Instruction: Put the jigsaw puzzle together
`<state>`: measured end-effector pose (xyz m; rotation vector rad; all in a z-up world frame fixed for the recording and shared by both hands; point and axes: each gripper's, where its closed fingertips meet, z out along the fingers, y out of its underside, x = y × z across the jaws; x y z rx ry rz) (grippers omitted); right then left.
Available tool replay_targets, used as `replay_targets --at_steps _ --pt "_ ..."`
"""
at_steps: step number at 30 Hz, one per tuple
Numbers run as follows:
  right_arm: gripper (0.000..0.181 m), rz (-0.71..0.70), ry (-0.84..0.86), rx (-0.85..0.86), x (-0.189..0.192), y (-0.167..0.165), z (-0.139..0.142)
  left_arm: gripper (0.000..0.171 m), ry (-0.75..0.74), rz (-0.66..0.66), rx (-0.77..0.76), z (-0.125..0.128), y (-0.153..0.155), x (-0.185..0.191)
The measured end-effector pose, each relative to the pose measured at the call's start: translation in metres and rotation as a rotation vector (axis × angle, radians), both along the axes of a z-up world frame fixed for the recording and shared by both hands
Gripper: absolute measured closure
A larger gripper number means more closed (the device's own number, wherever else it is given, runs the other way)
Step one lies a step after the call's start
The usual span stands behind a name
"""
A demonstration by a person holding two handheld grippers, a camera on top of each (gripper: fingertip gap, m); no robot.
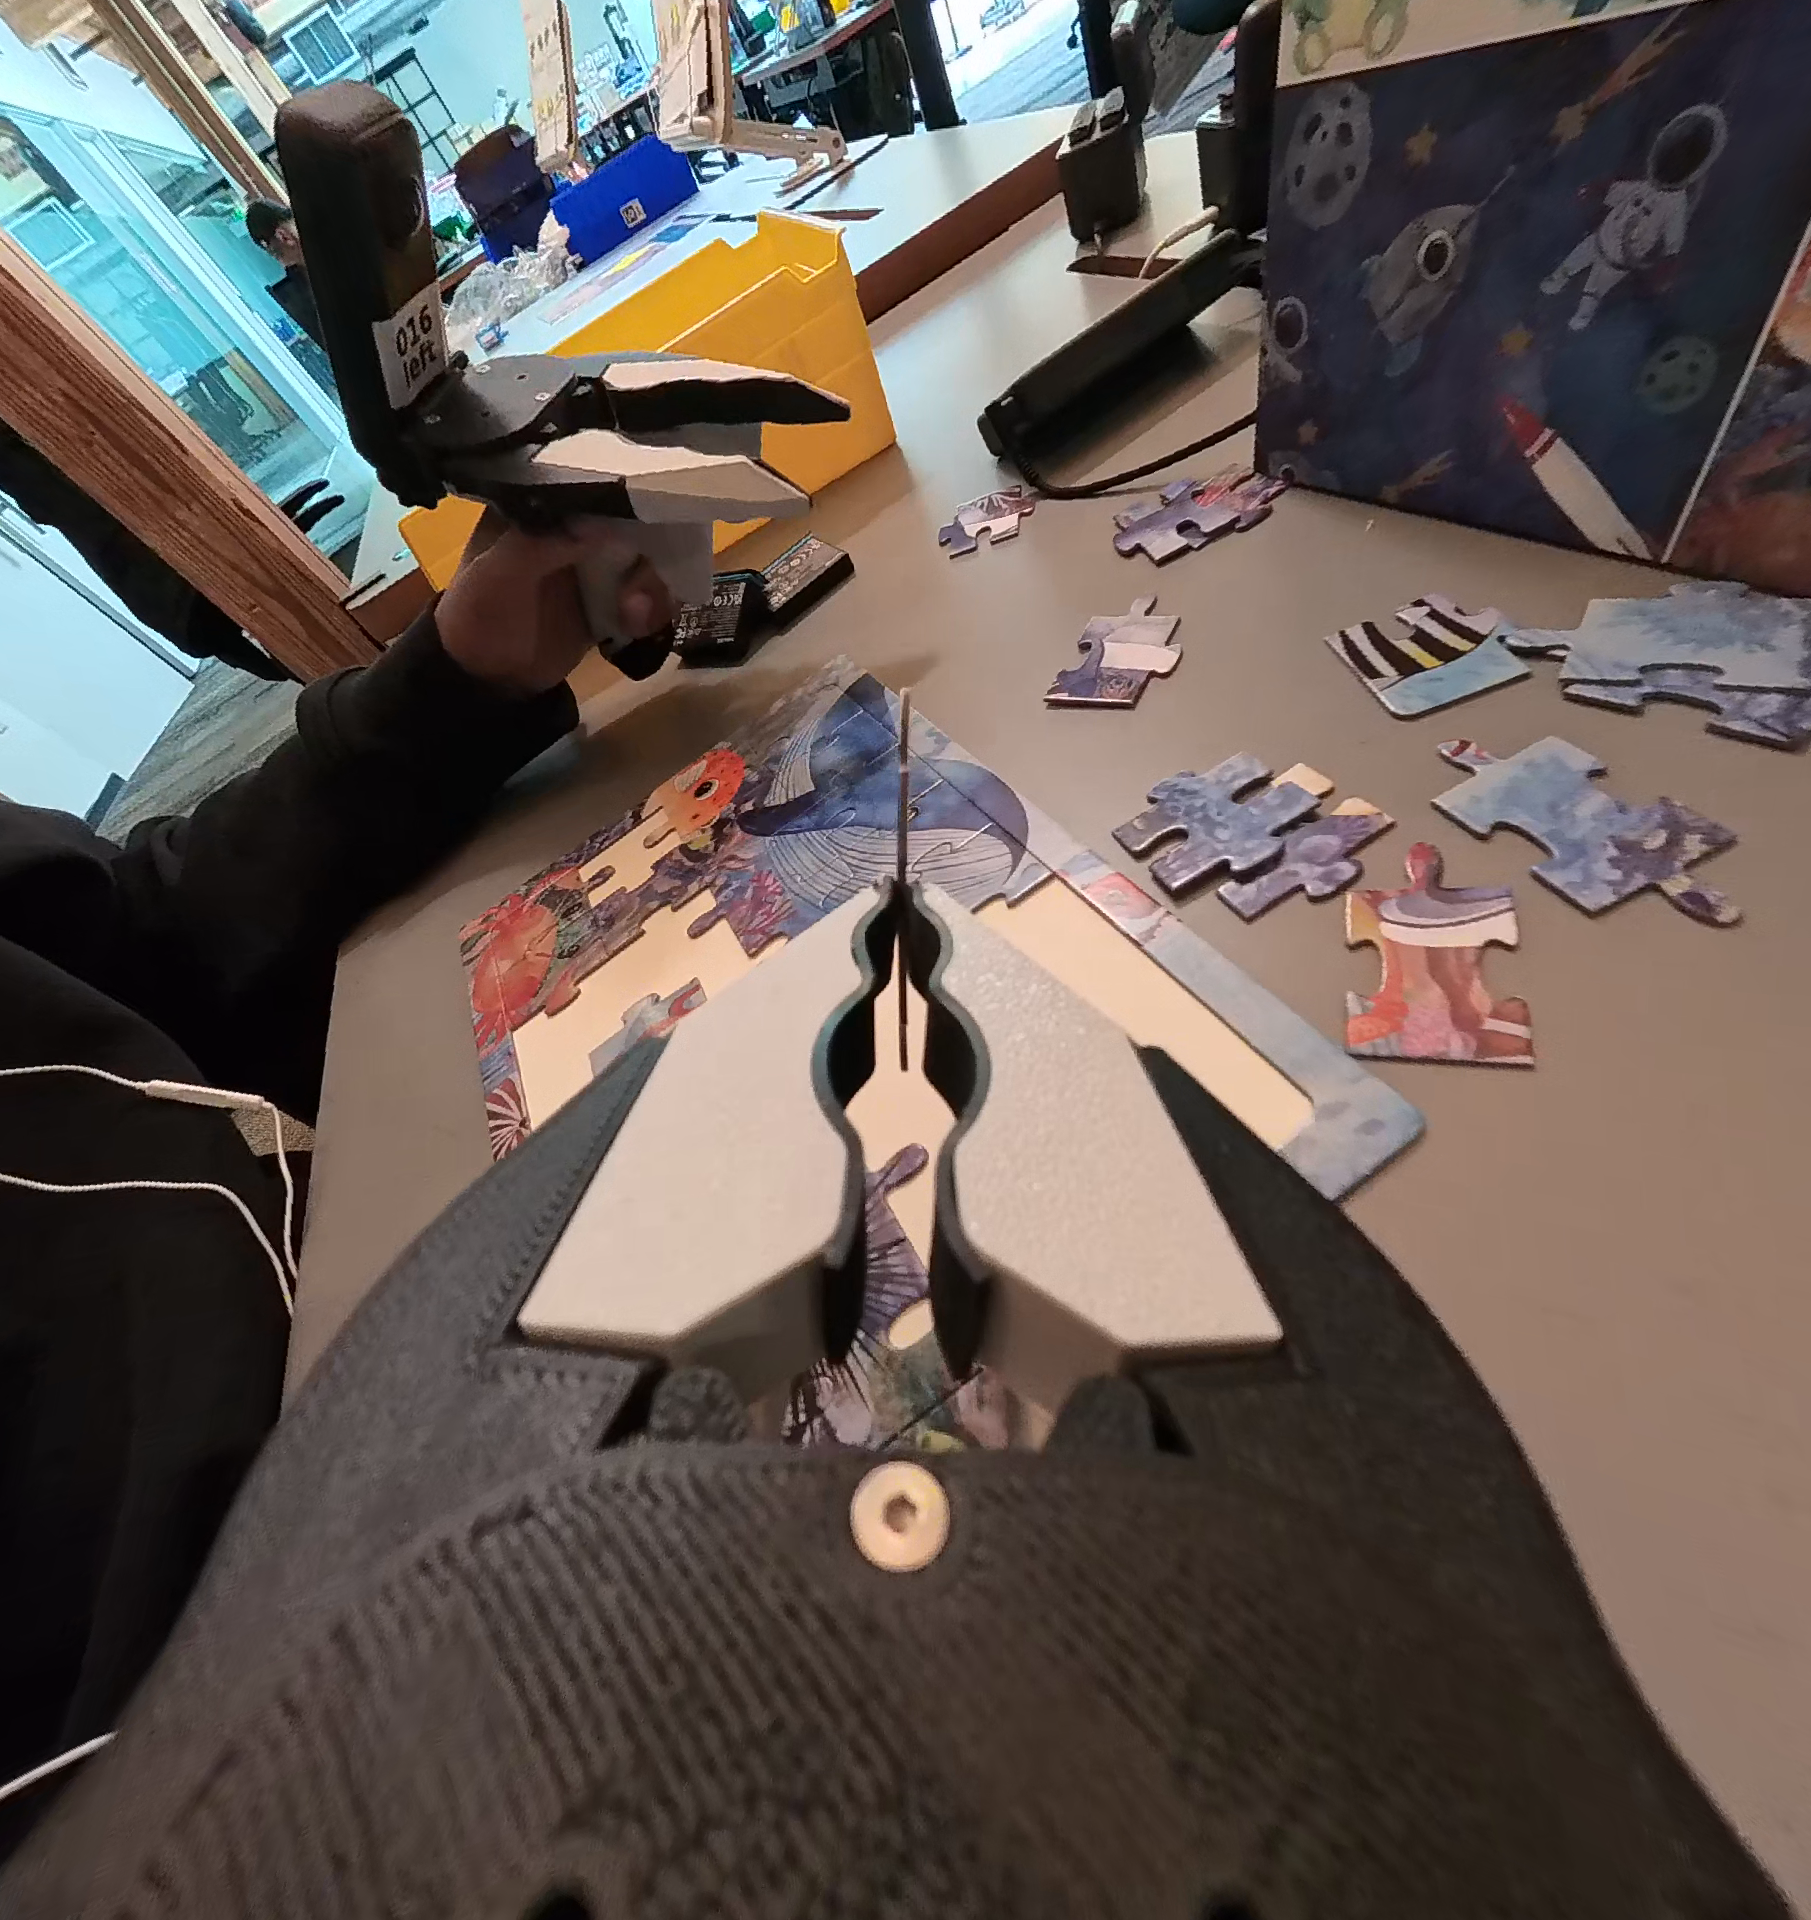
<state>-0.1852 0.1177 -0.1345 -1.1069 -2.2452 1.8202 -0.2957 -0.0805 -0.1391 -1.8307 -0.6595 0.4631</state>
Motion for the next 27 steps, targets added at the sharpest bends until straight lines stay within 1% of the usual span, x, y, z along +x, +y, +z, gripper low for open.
replay_targets --at_steps 10,27 --pt "0.181 0.005 -0.004 -0.005 0.001 -0.001 0.000 0.118 0.022 -0.023 -0.087 -0.010 0.006 0.004" --pt "0.181 0.008 -0.005 -0.005 0.001 -0.003 -0.001 0.118 0.029 -0.024 -0.118 -0.013 0.007 0.003"
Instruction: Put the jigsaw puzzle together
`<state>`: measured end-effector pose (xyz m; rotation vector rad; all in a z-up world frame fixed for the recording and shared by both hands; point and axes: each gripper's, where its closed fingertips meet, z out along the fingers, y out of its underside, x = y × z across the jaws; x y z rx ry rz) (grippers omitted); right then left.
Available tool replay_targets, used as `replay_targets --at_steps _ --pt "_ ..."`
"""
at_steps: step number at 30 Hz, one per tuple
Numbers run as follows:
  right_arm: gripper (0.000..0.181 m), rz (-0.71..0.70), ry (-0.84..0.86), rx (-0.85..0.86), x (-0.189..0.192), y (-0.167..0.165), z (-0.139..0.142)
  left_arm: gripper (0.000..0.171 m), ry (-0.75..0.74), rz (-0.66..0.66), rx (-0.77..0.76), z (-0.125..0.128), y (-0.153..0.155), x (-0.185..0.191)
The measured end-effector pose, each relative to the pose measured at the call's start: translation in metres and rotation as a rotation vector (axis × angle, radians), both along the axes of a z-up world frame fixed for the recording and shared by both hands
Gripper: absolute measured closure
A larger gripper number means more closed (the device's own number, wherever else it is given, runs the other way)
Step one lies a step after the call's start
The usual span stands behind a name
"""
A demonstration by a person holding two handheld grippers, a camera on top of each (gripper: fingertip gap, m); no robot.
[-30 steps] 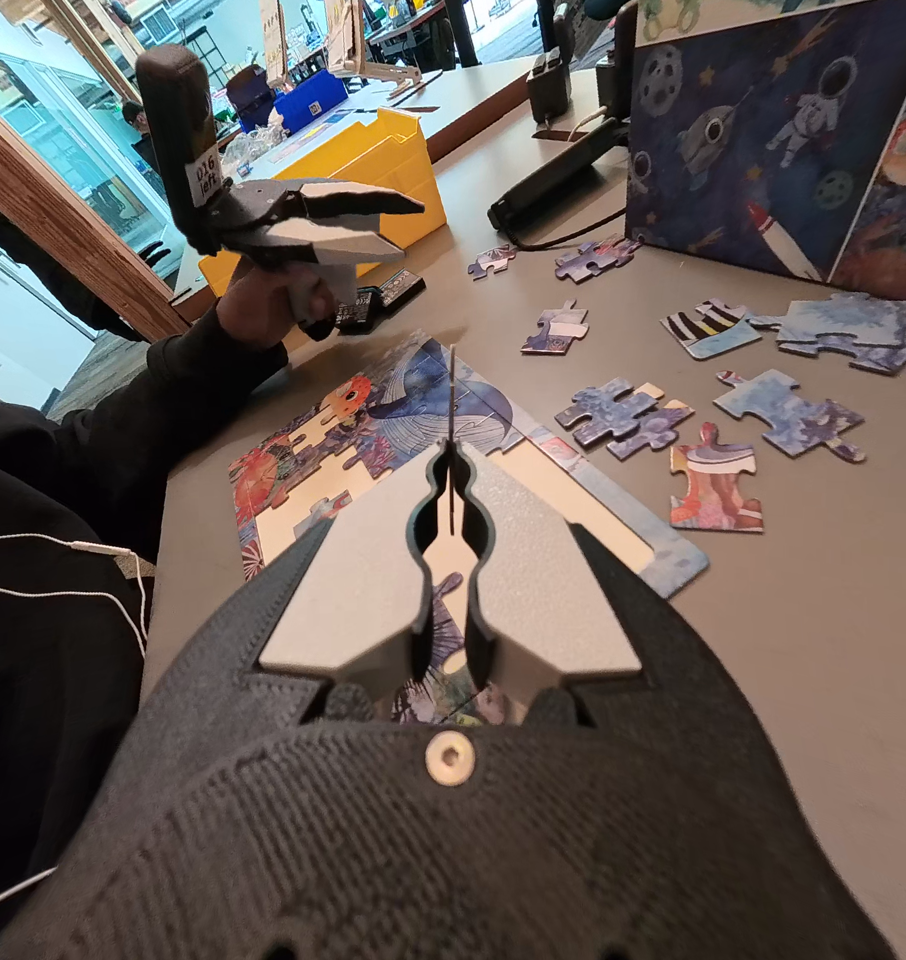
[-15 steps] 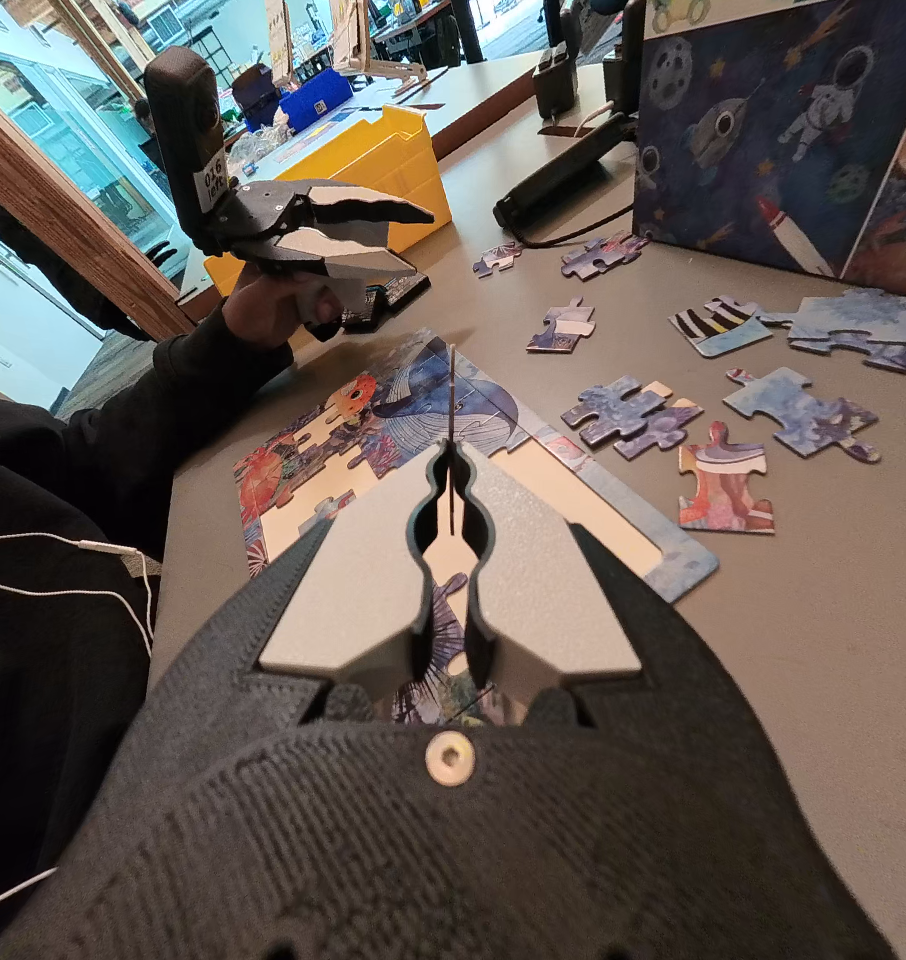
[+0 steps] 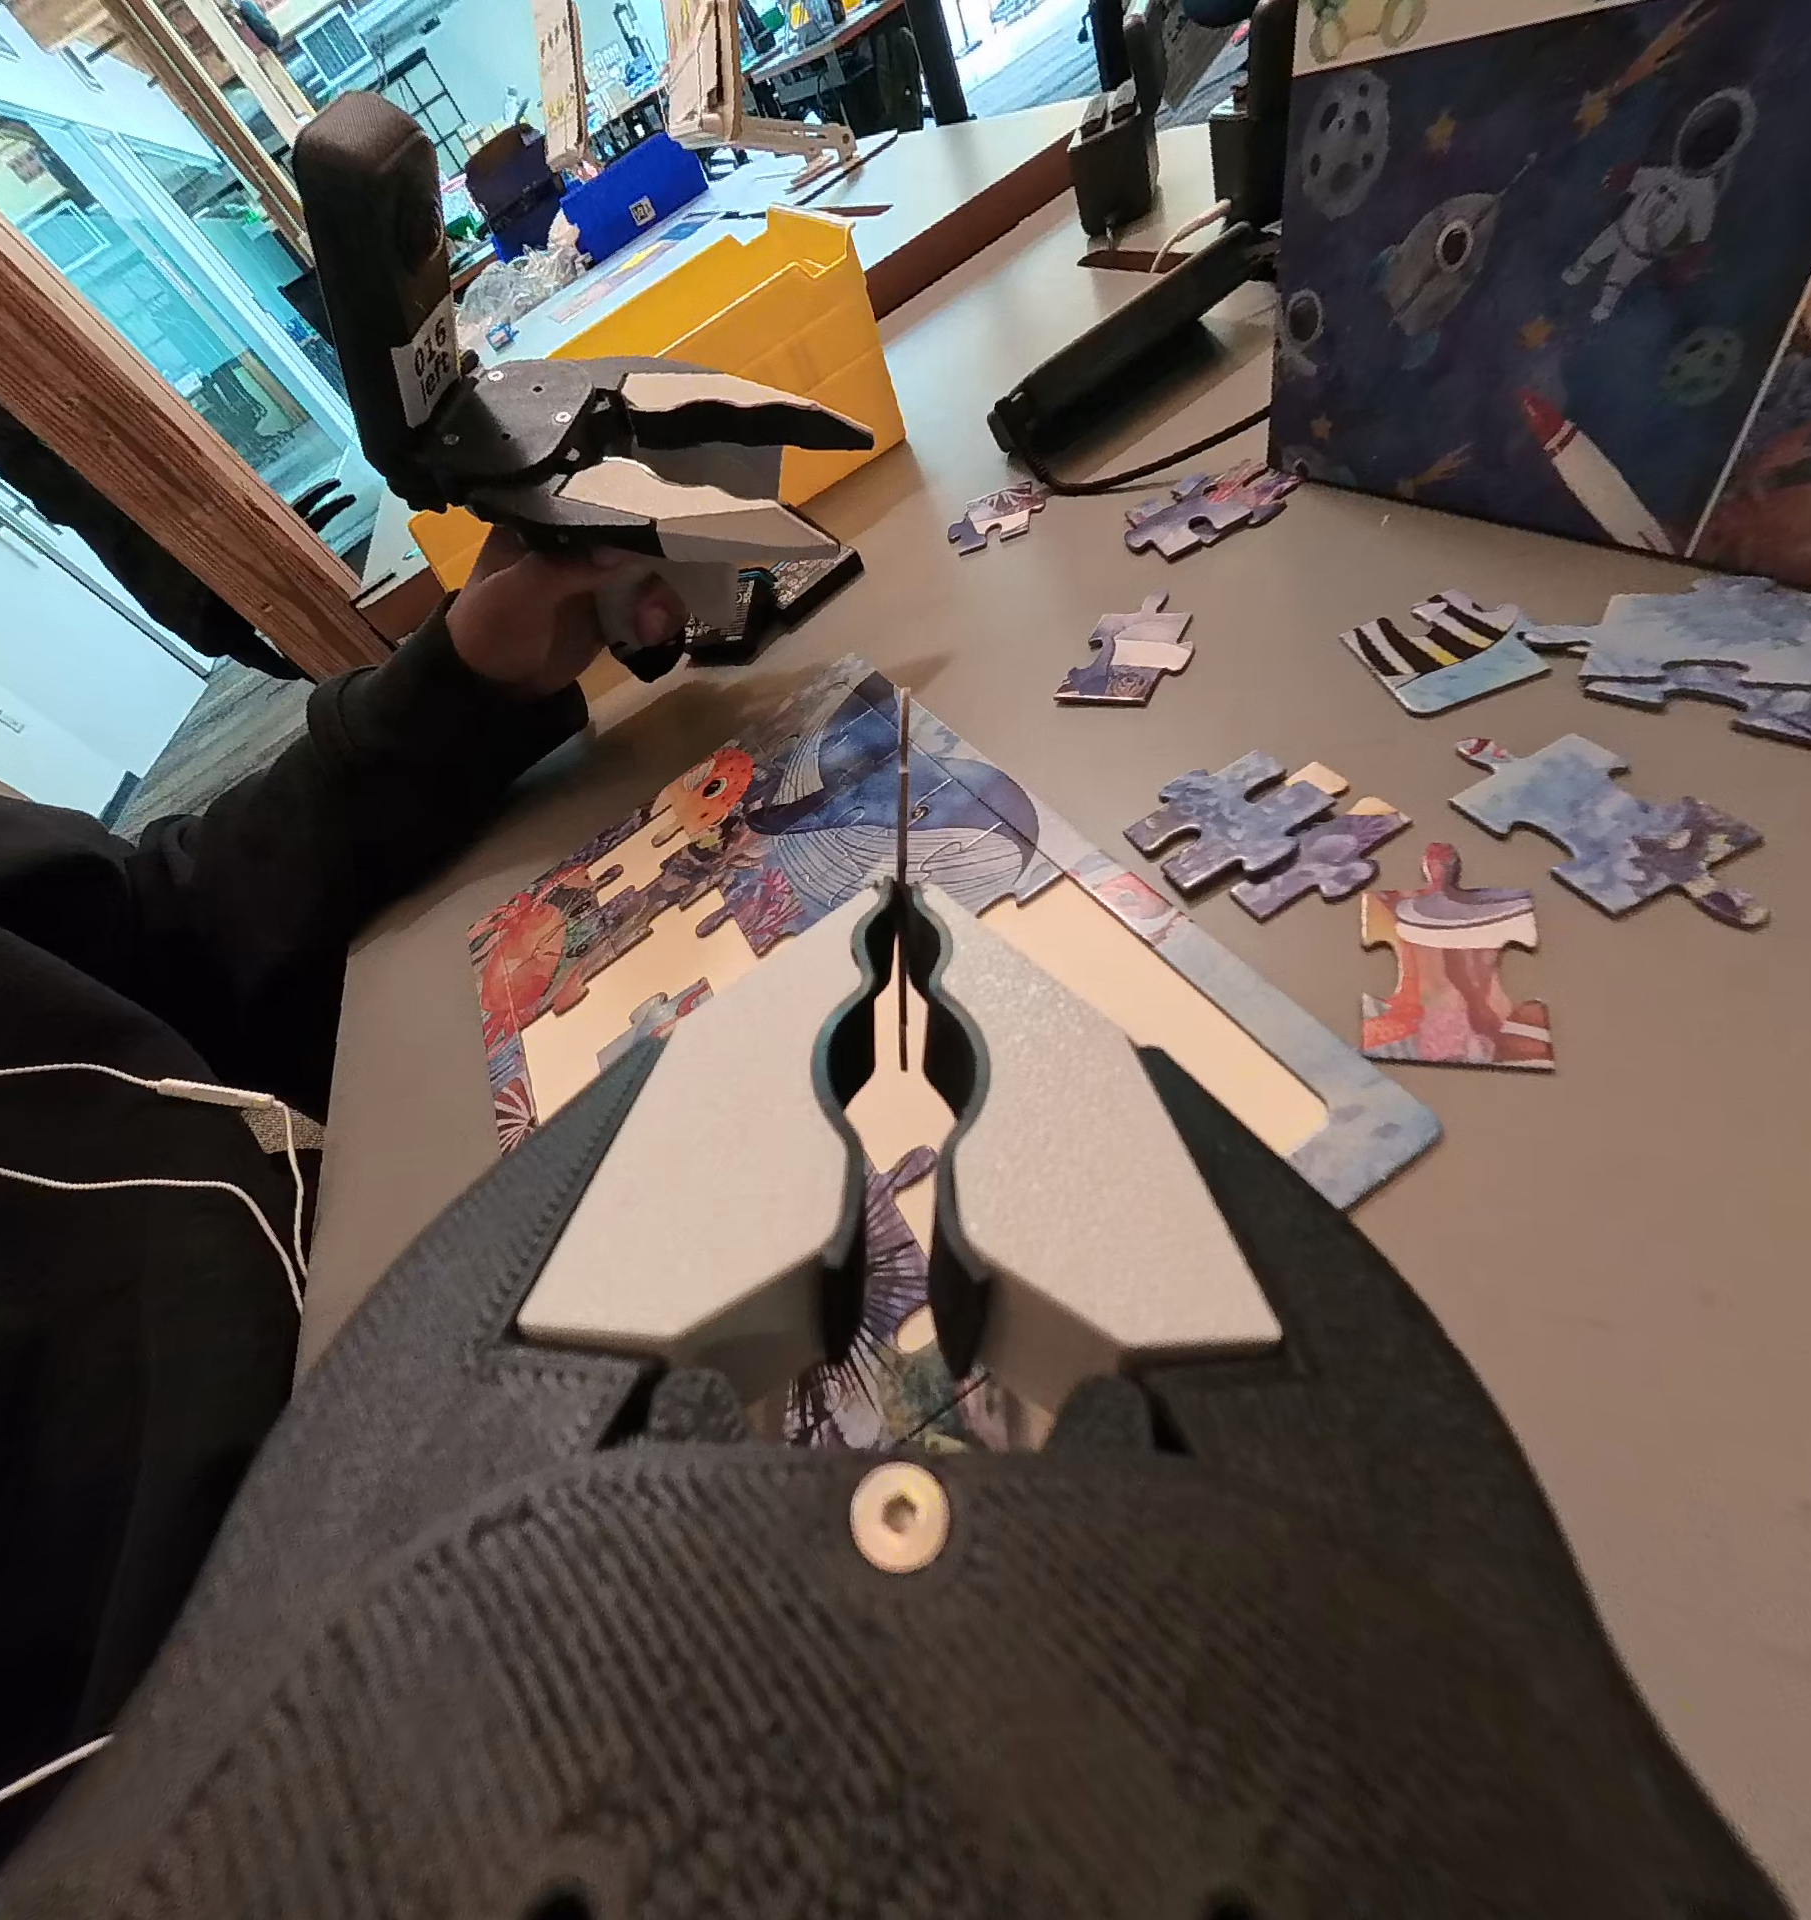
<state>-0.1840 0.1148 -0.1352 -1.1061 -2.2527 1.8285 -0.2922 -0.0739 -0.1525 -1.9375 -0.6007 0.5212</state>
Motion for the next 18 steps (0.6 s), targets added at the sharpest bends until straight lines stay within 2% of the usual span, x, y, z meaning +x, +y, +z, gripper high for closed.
replay_targets --at_steps 9,11,14,18 --pt "0.181 0.009 0.008 0.007 0.001 -0.003 0.000 0.118 -0.005 -0.028 0.006 0.000 0.004 0.004" --pt "0.181 0.031 0.034 0.003 0.004 -0.008 0.004 0.119 -0.030 -0.102 0.028 0.001 0.015 0.015" --pt "0.181 0.072 0.086 0.026 0.011 -0.019 0.007 0.123 -0.093 -0.294 0.073 0.003 0.042 0.050" --pt "0.181 0.138 0.170 0.146 0.021 -0.036 0.000 0.122 -0.141 -0.486 0.093 0.005 0.081 0.097"
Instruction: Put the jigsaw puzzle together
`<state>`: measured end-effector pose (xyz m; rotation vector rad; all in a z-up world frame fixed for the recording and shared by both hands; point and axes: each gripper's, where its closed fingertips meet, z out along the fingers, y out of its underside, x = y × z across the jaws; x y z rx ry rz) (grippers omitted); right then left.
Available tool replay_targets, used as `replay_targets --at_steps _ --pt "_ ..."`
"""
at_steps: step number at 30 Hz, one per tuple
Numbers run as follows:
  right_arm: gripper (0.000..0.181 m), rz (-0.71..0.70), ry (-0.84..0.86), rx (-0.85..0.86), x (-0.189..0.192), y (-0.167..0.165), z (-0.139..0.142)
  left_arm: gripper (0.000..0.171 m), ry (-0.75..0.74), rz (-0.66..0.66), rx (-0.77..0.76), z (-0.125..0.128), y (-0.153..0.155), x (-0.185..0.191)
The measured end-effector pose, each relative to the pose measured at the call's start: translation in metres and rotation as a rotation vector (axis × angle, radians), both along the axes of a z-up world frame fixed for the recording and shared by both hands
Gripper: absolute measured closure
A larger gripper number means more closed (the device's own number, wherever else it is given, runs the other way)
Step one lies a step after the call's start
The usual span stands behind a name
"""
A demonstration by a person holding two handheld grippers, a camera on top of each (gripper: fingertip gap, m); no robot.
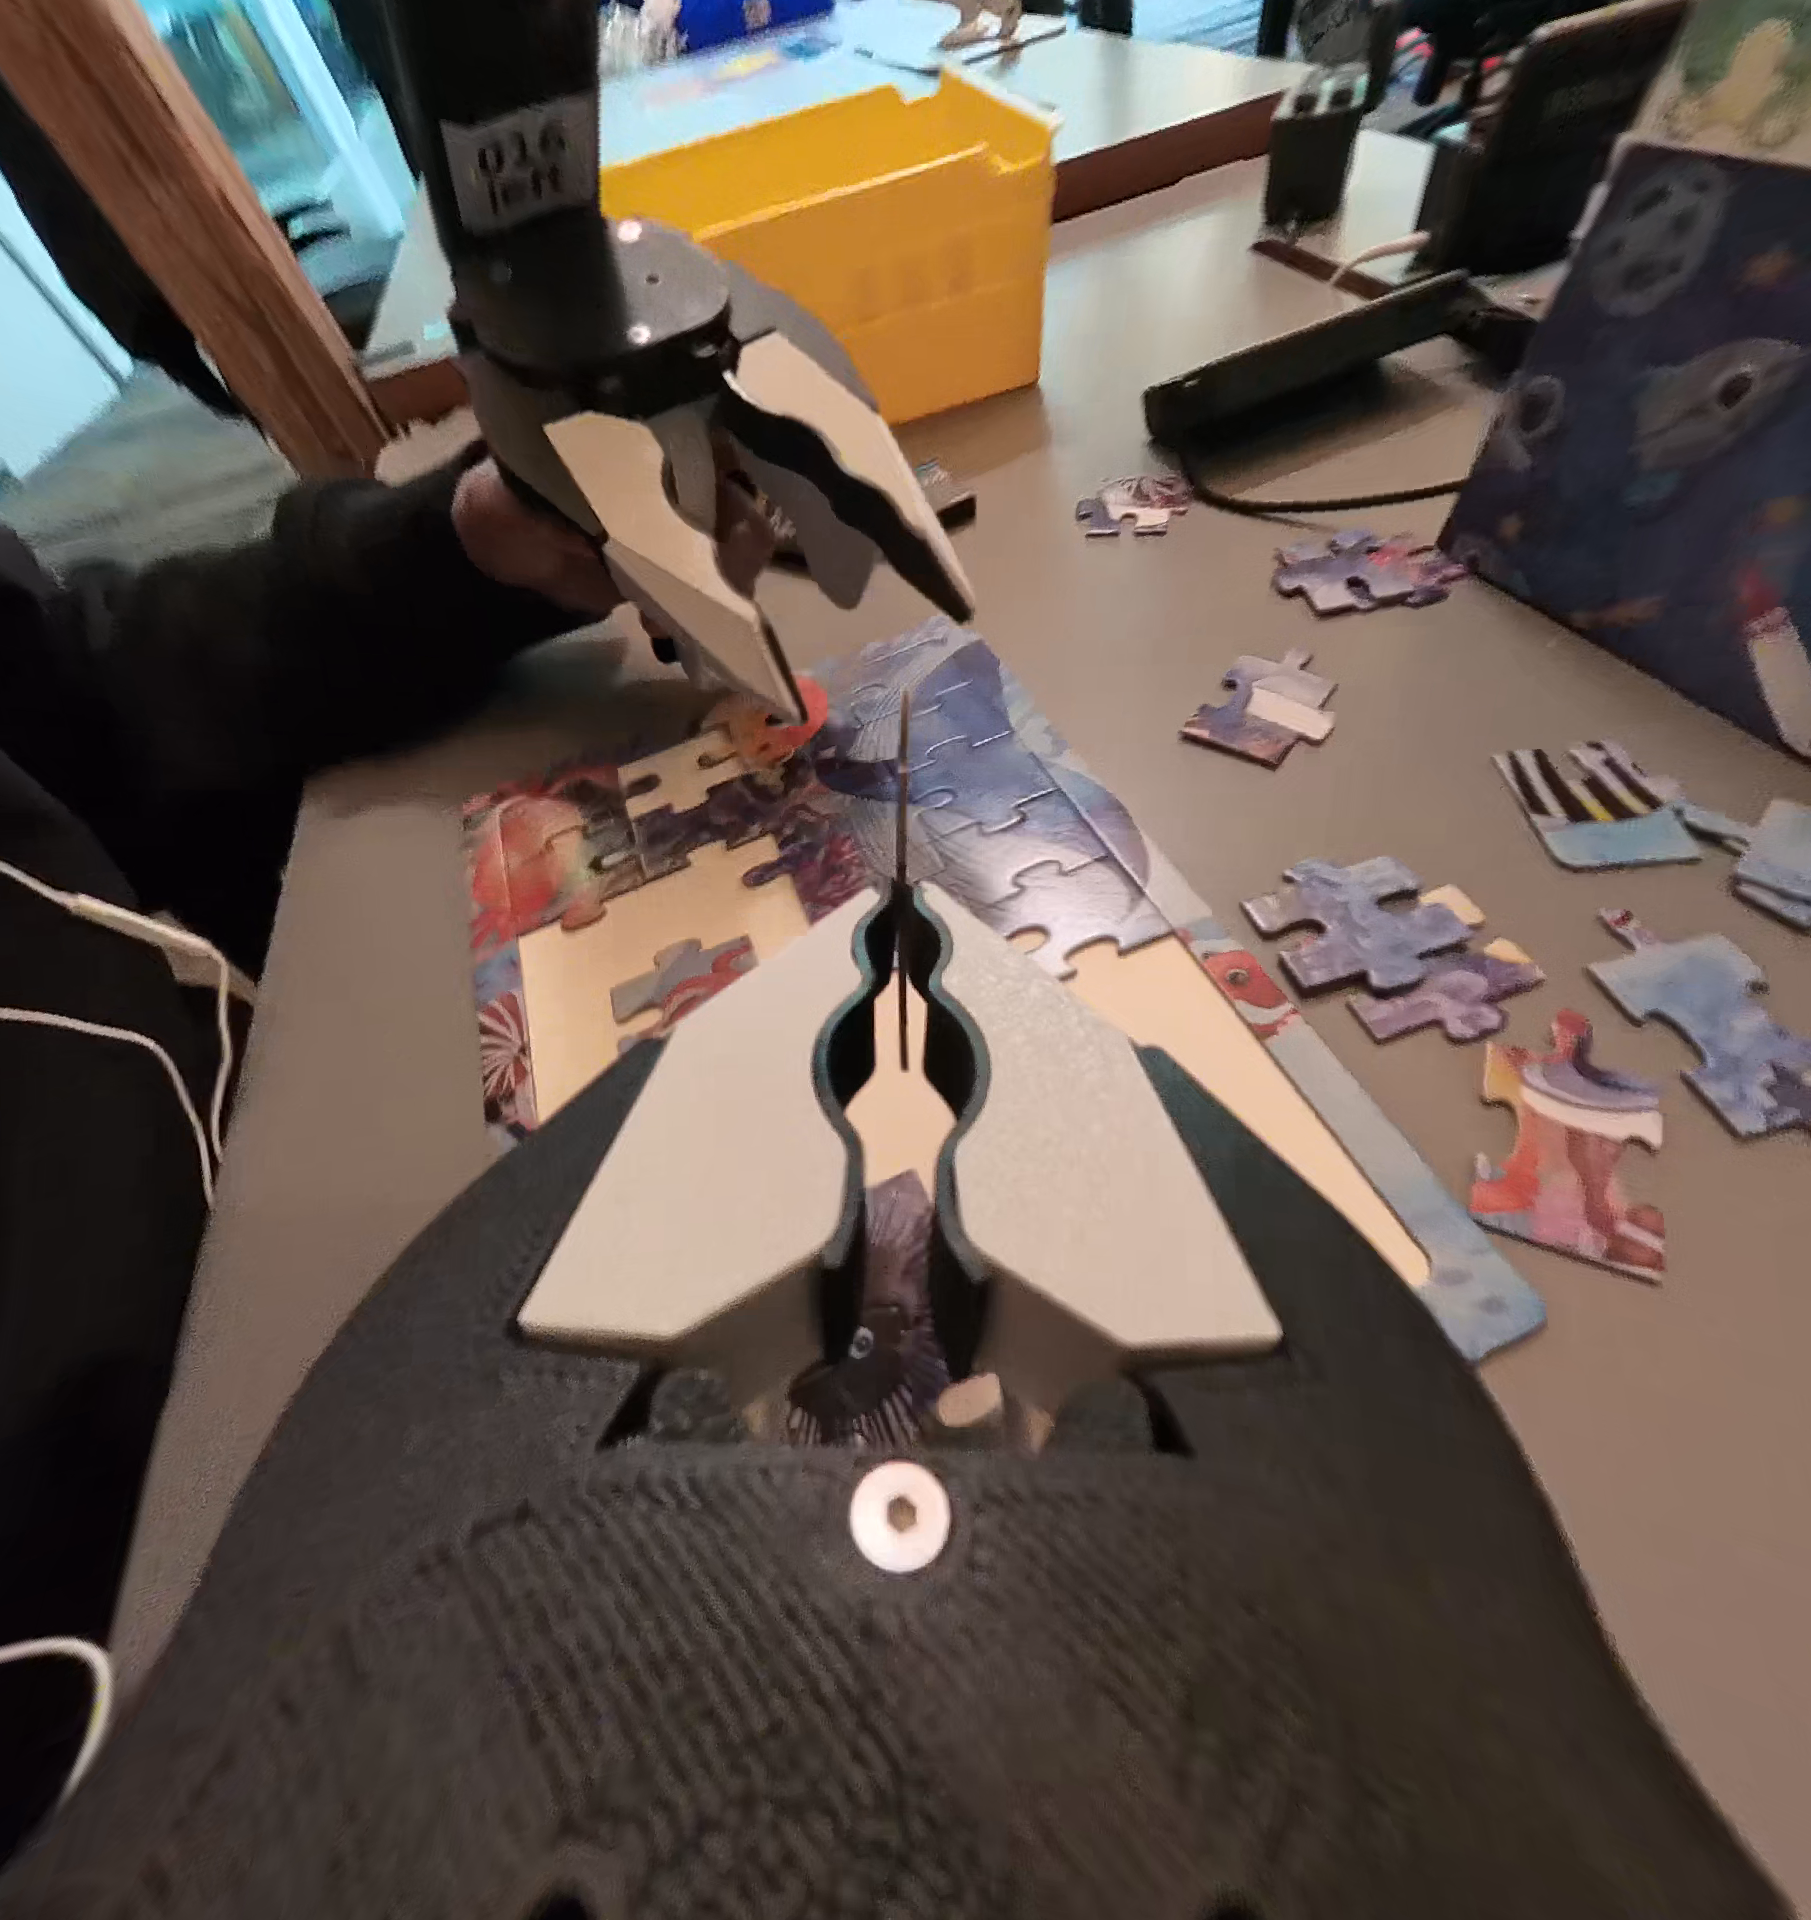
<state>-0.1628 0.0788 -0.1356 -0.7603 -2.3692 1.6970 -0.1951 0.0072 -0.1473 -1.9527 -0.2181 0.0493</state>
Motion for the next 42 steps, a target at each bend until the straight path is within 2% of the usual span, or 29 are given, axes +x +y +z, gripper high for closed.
replay_targets --at_steps 6,12,18,30,42 --pt "0.181 0.106 0.059 0.129 0.018 -0.023 -0.015 0.124 -0.037 -0.120 -0.030 -0.007 0.032 0.041" --pt "0.181 0.150 0.072 0.146 0.025 -0.029 -0.018 0.151 -0.064 -0.180 -0.047 -0.011 0.037 0.055" --pt "0.181 0.166 0.086 0.135 0.028 -0.031 -0.014 0.167 -0.092 -0.208 -0.045 -0.012 0.036 0.059" --pt "0.181 0.154 0.102 0.122 0.027 -0.031 -0.011 0.171 -0.140 -0.246 -0.029 -0.009 0.035 0.065" --pt "0.181 0.126 0.096 0.114 0.022 -0.028 -0.011 0.171 -0.179 -0.226 -0.021 -0.009 0.033 0.059"
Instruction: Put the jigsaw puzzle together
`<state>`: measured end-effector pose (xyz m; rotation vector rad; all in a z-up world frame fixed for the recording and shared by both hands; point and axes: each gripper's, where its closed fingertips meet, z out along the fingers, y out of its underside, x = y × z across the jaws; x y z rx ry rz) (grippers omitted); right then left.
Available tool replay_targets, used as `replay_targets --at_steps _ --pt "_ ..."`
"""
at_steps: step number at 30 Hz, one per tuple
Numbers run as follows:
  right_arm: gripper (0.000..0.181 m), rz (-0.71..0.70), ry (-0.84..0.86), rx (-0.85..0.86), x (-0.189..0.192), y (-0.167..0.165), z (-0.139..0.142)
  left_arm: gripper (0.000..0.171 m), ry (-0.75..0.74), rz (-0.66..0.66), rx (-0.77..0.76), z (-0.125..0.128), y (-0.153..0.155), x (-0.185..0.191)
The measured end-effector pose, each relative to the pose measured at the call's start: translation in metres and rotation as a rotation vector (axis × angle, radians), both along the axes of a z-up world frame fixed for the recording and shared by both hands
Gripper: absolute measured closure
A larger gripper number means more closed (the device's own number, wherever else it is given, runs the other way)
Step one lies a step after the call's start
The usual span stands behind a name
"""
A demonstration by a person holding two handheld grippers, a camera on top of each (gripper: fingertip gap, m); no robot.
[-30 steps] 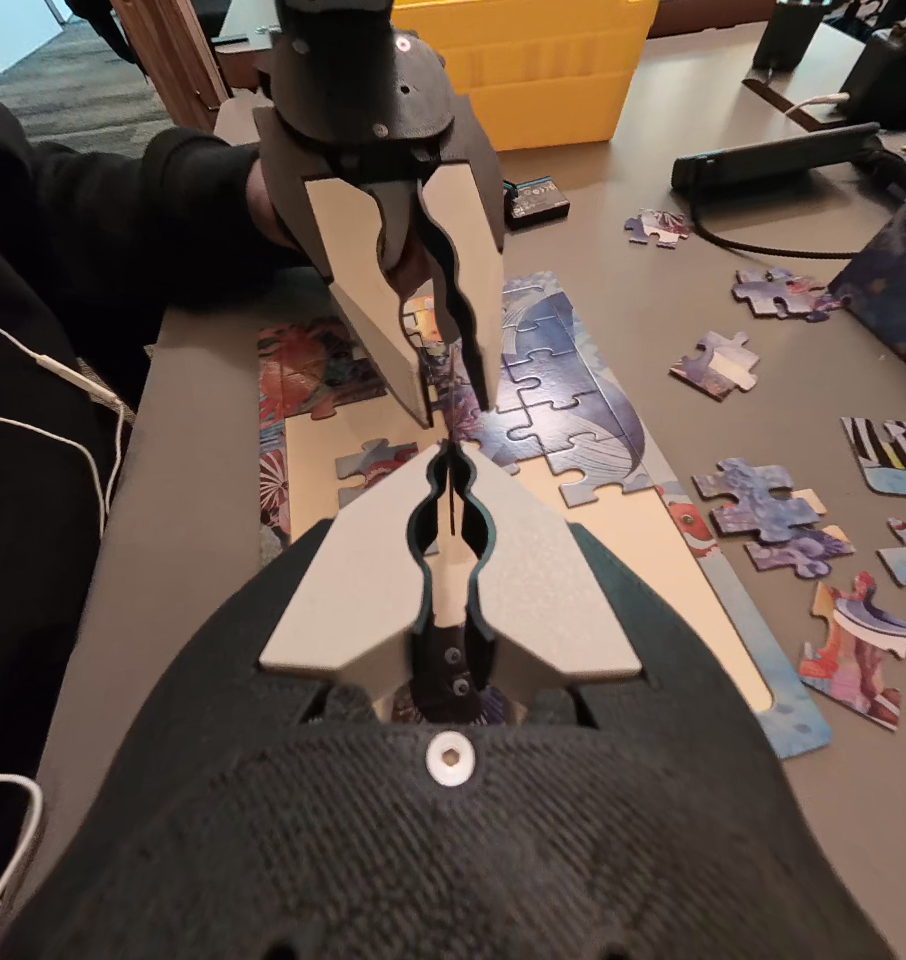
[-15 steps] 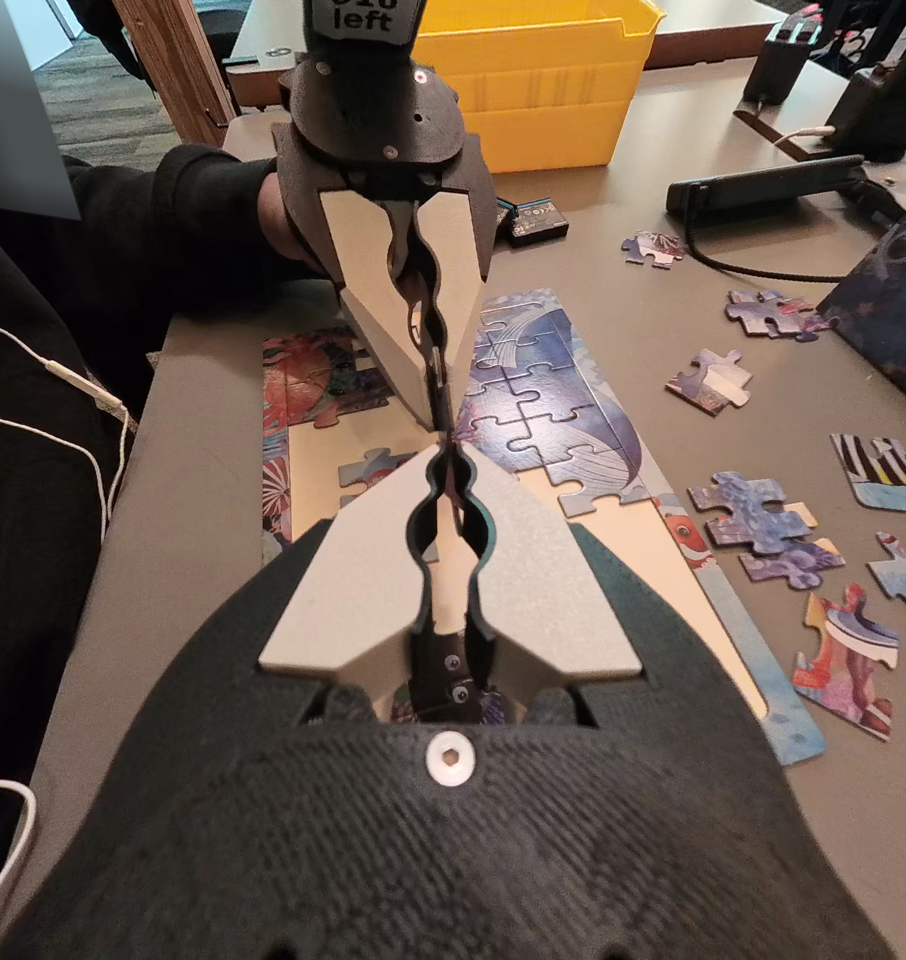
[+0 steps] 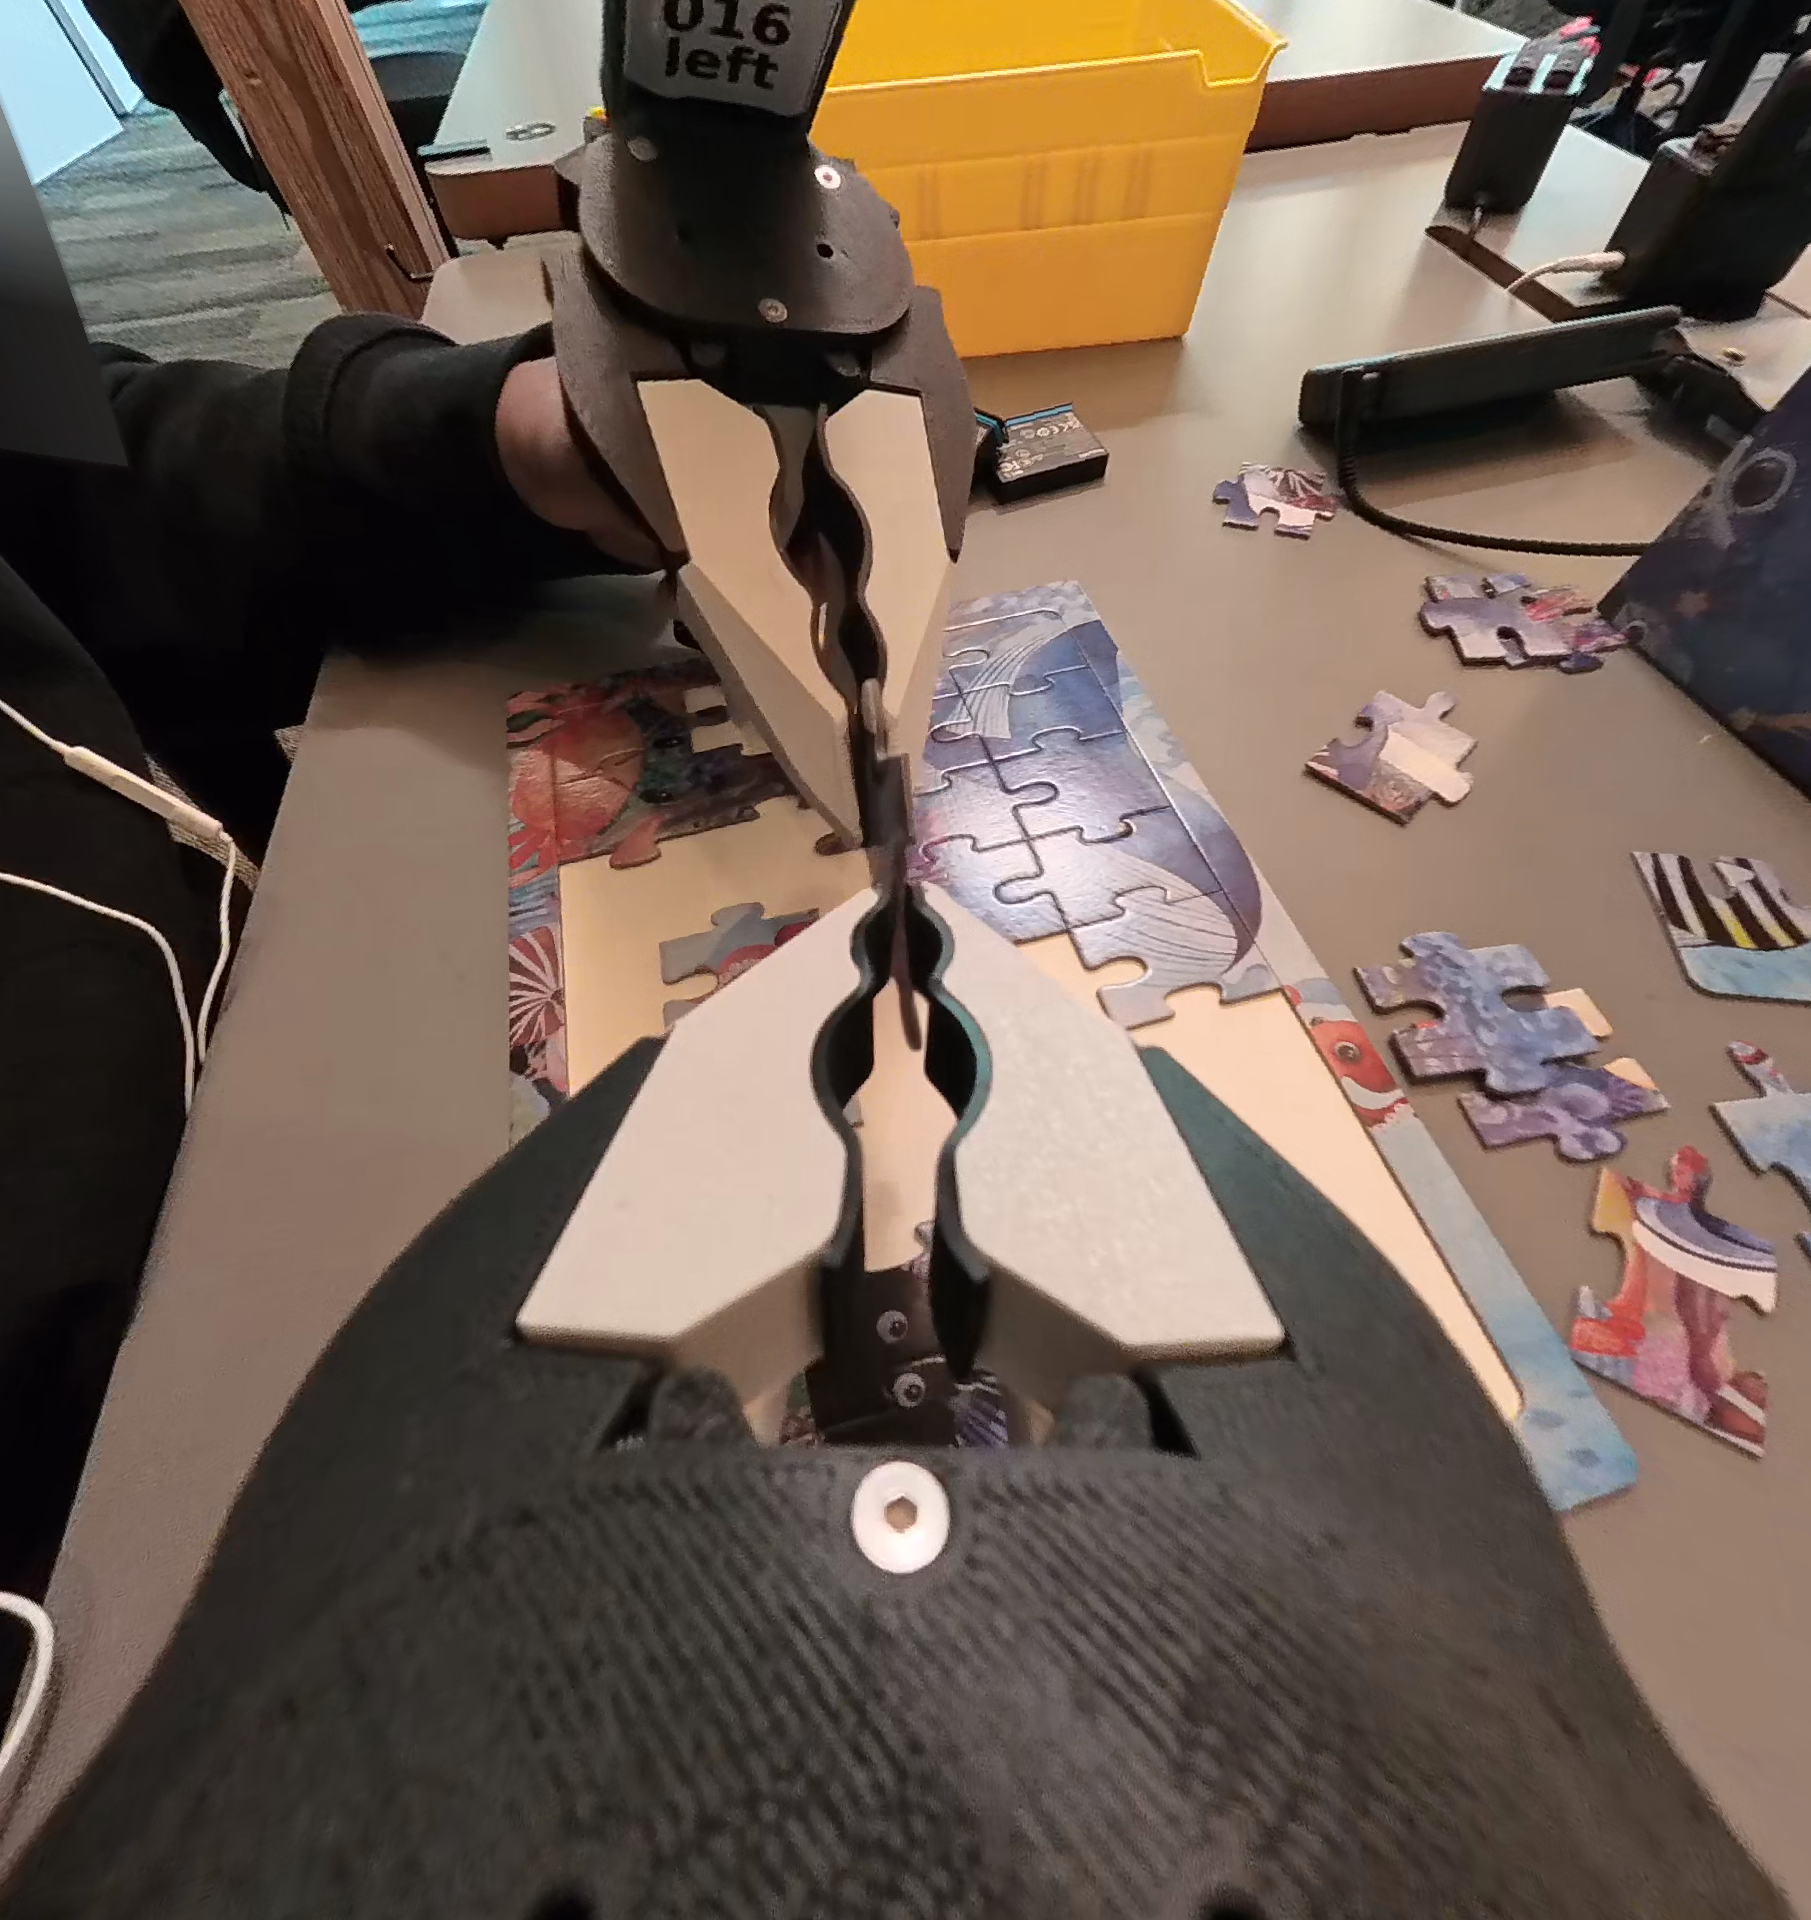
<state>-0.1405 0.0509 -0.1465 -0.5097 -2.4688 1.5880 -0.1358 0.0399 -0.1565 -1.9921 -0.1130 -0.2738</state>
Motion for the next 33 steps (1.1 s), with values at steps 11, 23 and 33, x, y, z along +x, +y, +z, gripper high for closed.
replay_targets --at_steps 11,23,33 --pt "0.176 -0.039 -0.007 -0.007 -0.006 0.005 0.000 0.171 -0.049 0.022 0.020 0.003 -0.003 -0.006" --pt "0.180 0.004 -0.081 0.045 0.001 -0.001 -0.016 0.171 -0.104 0.006 0.058 0.010 -0.003 -0.004" --pt "0.180 0.025 -0.105 0.057 0.005 -0.005 -0.020 0.171 -0.120 0.003 0.081 0.014 -0.002 -0.003"
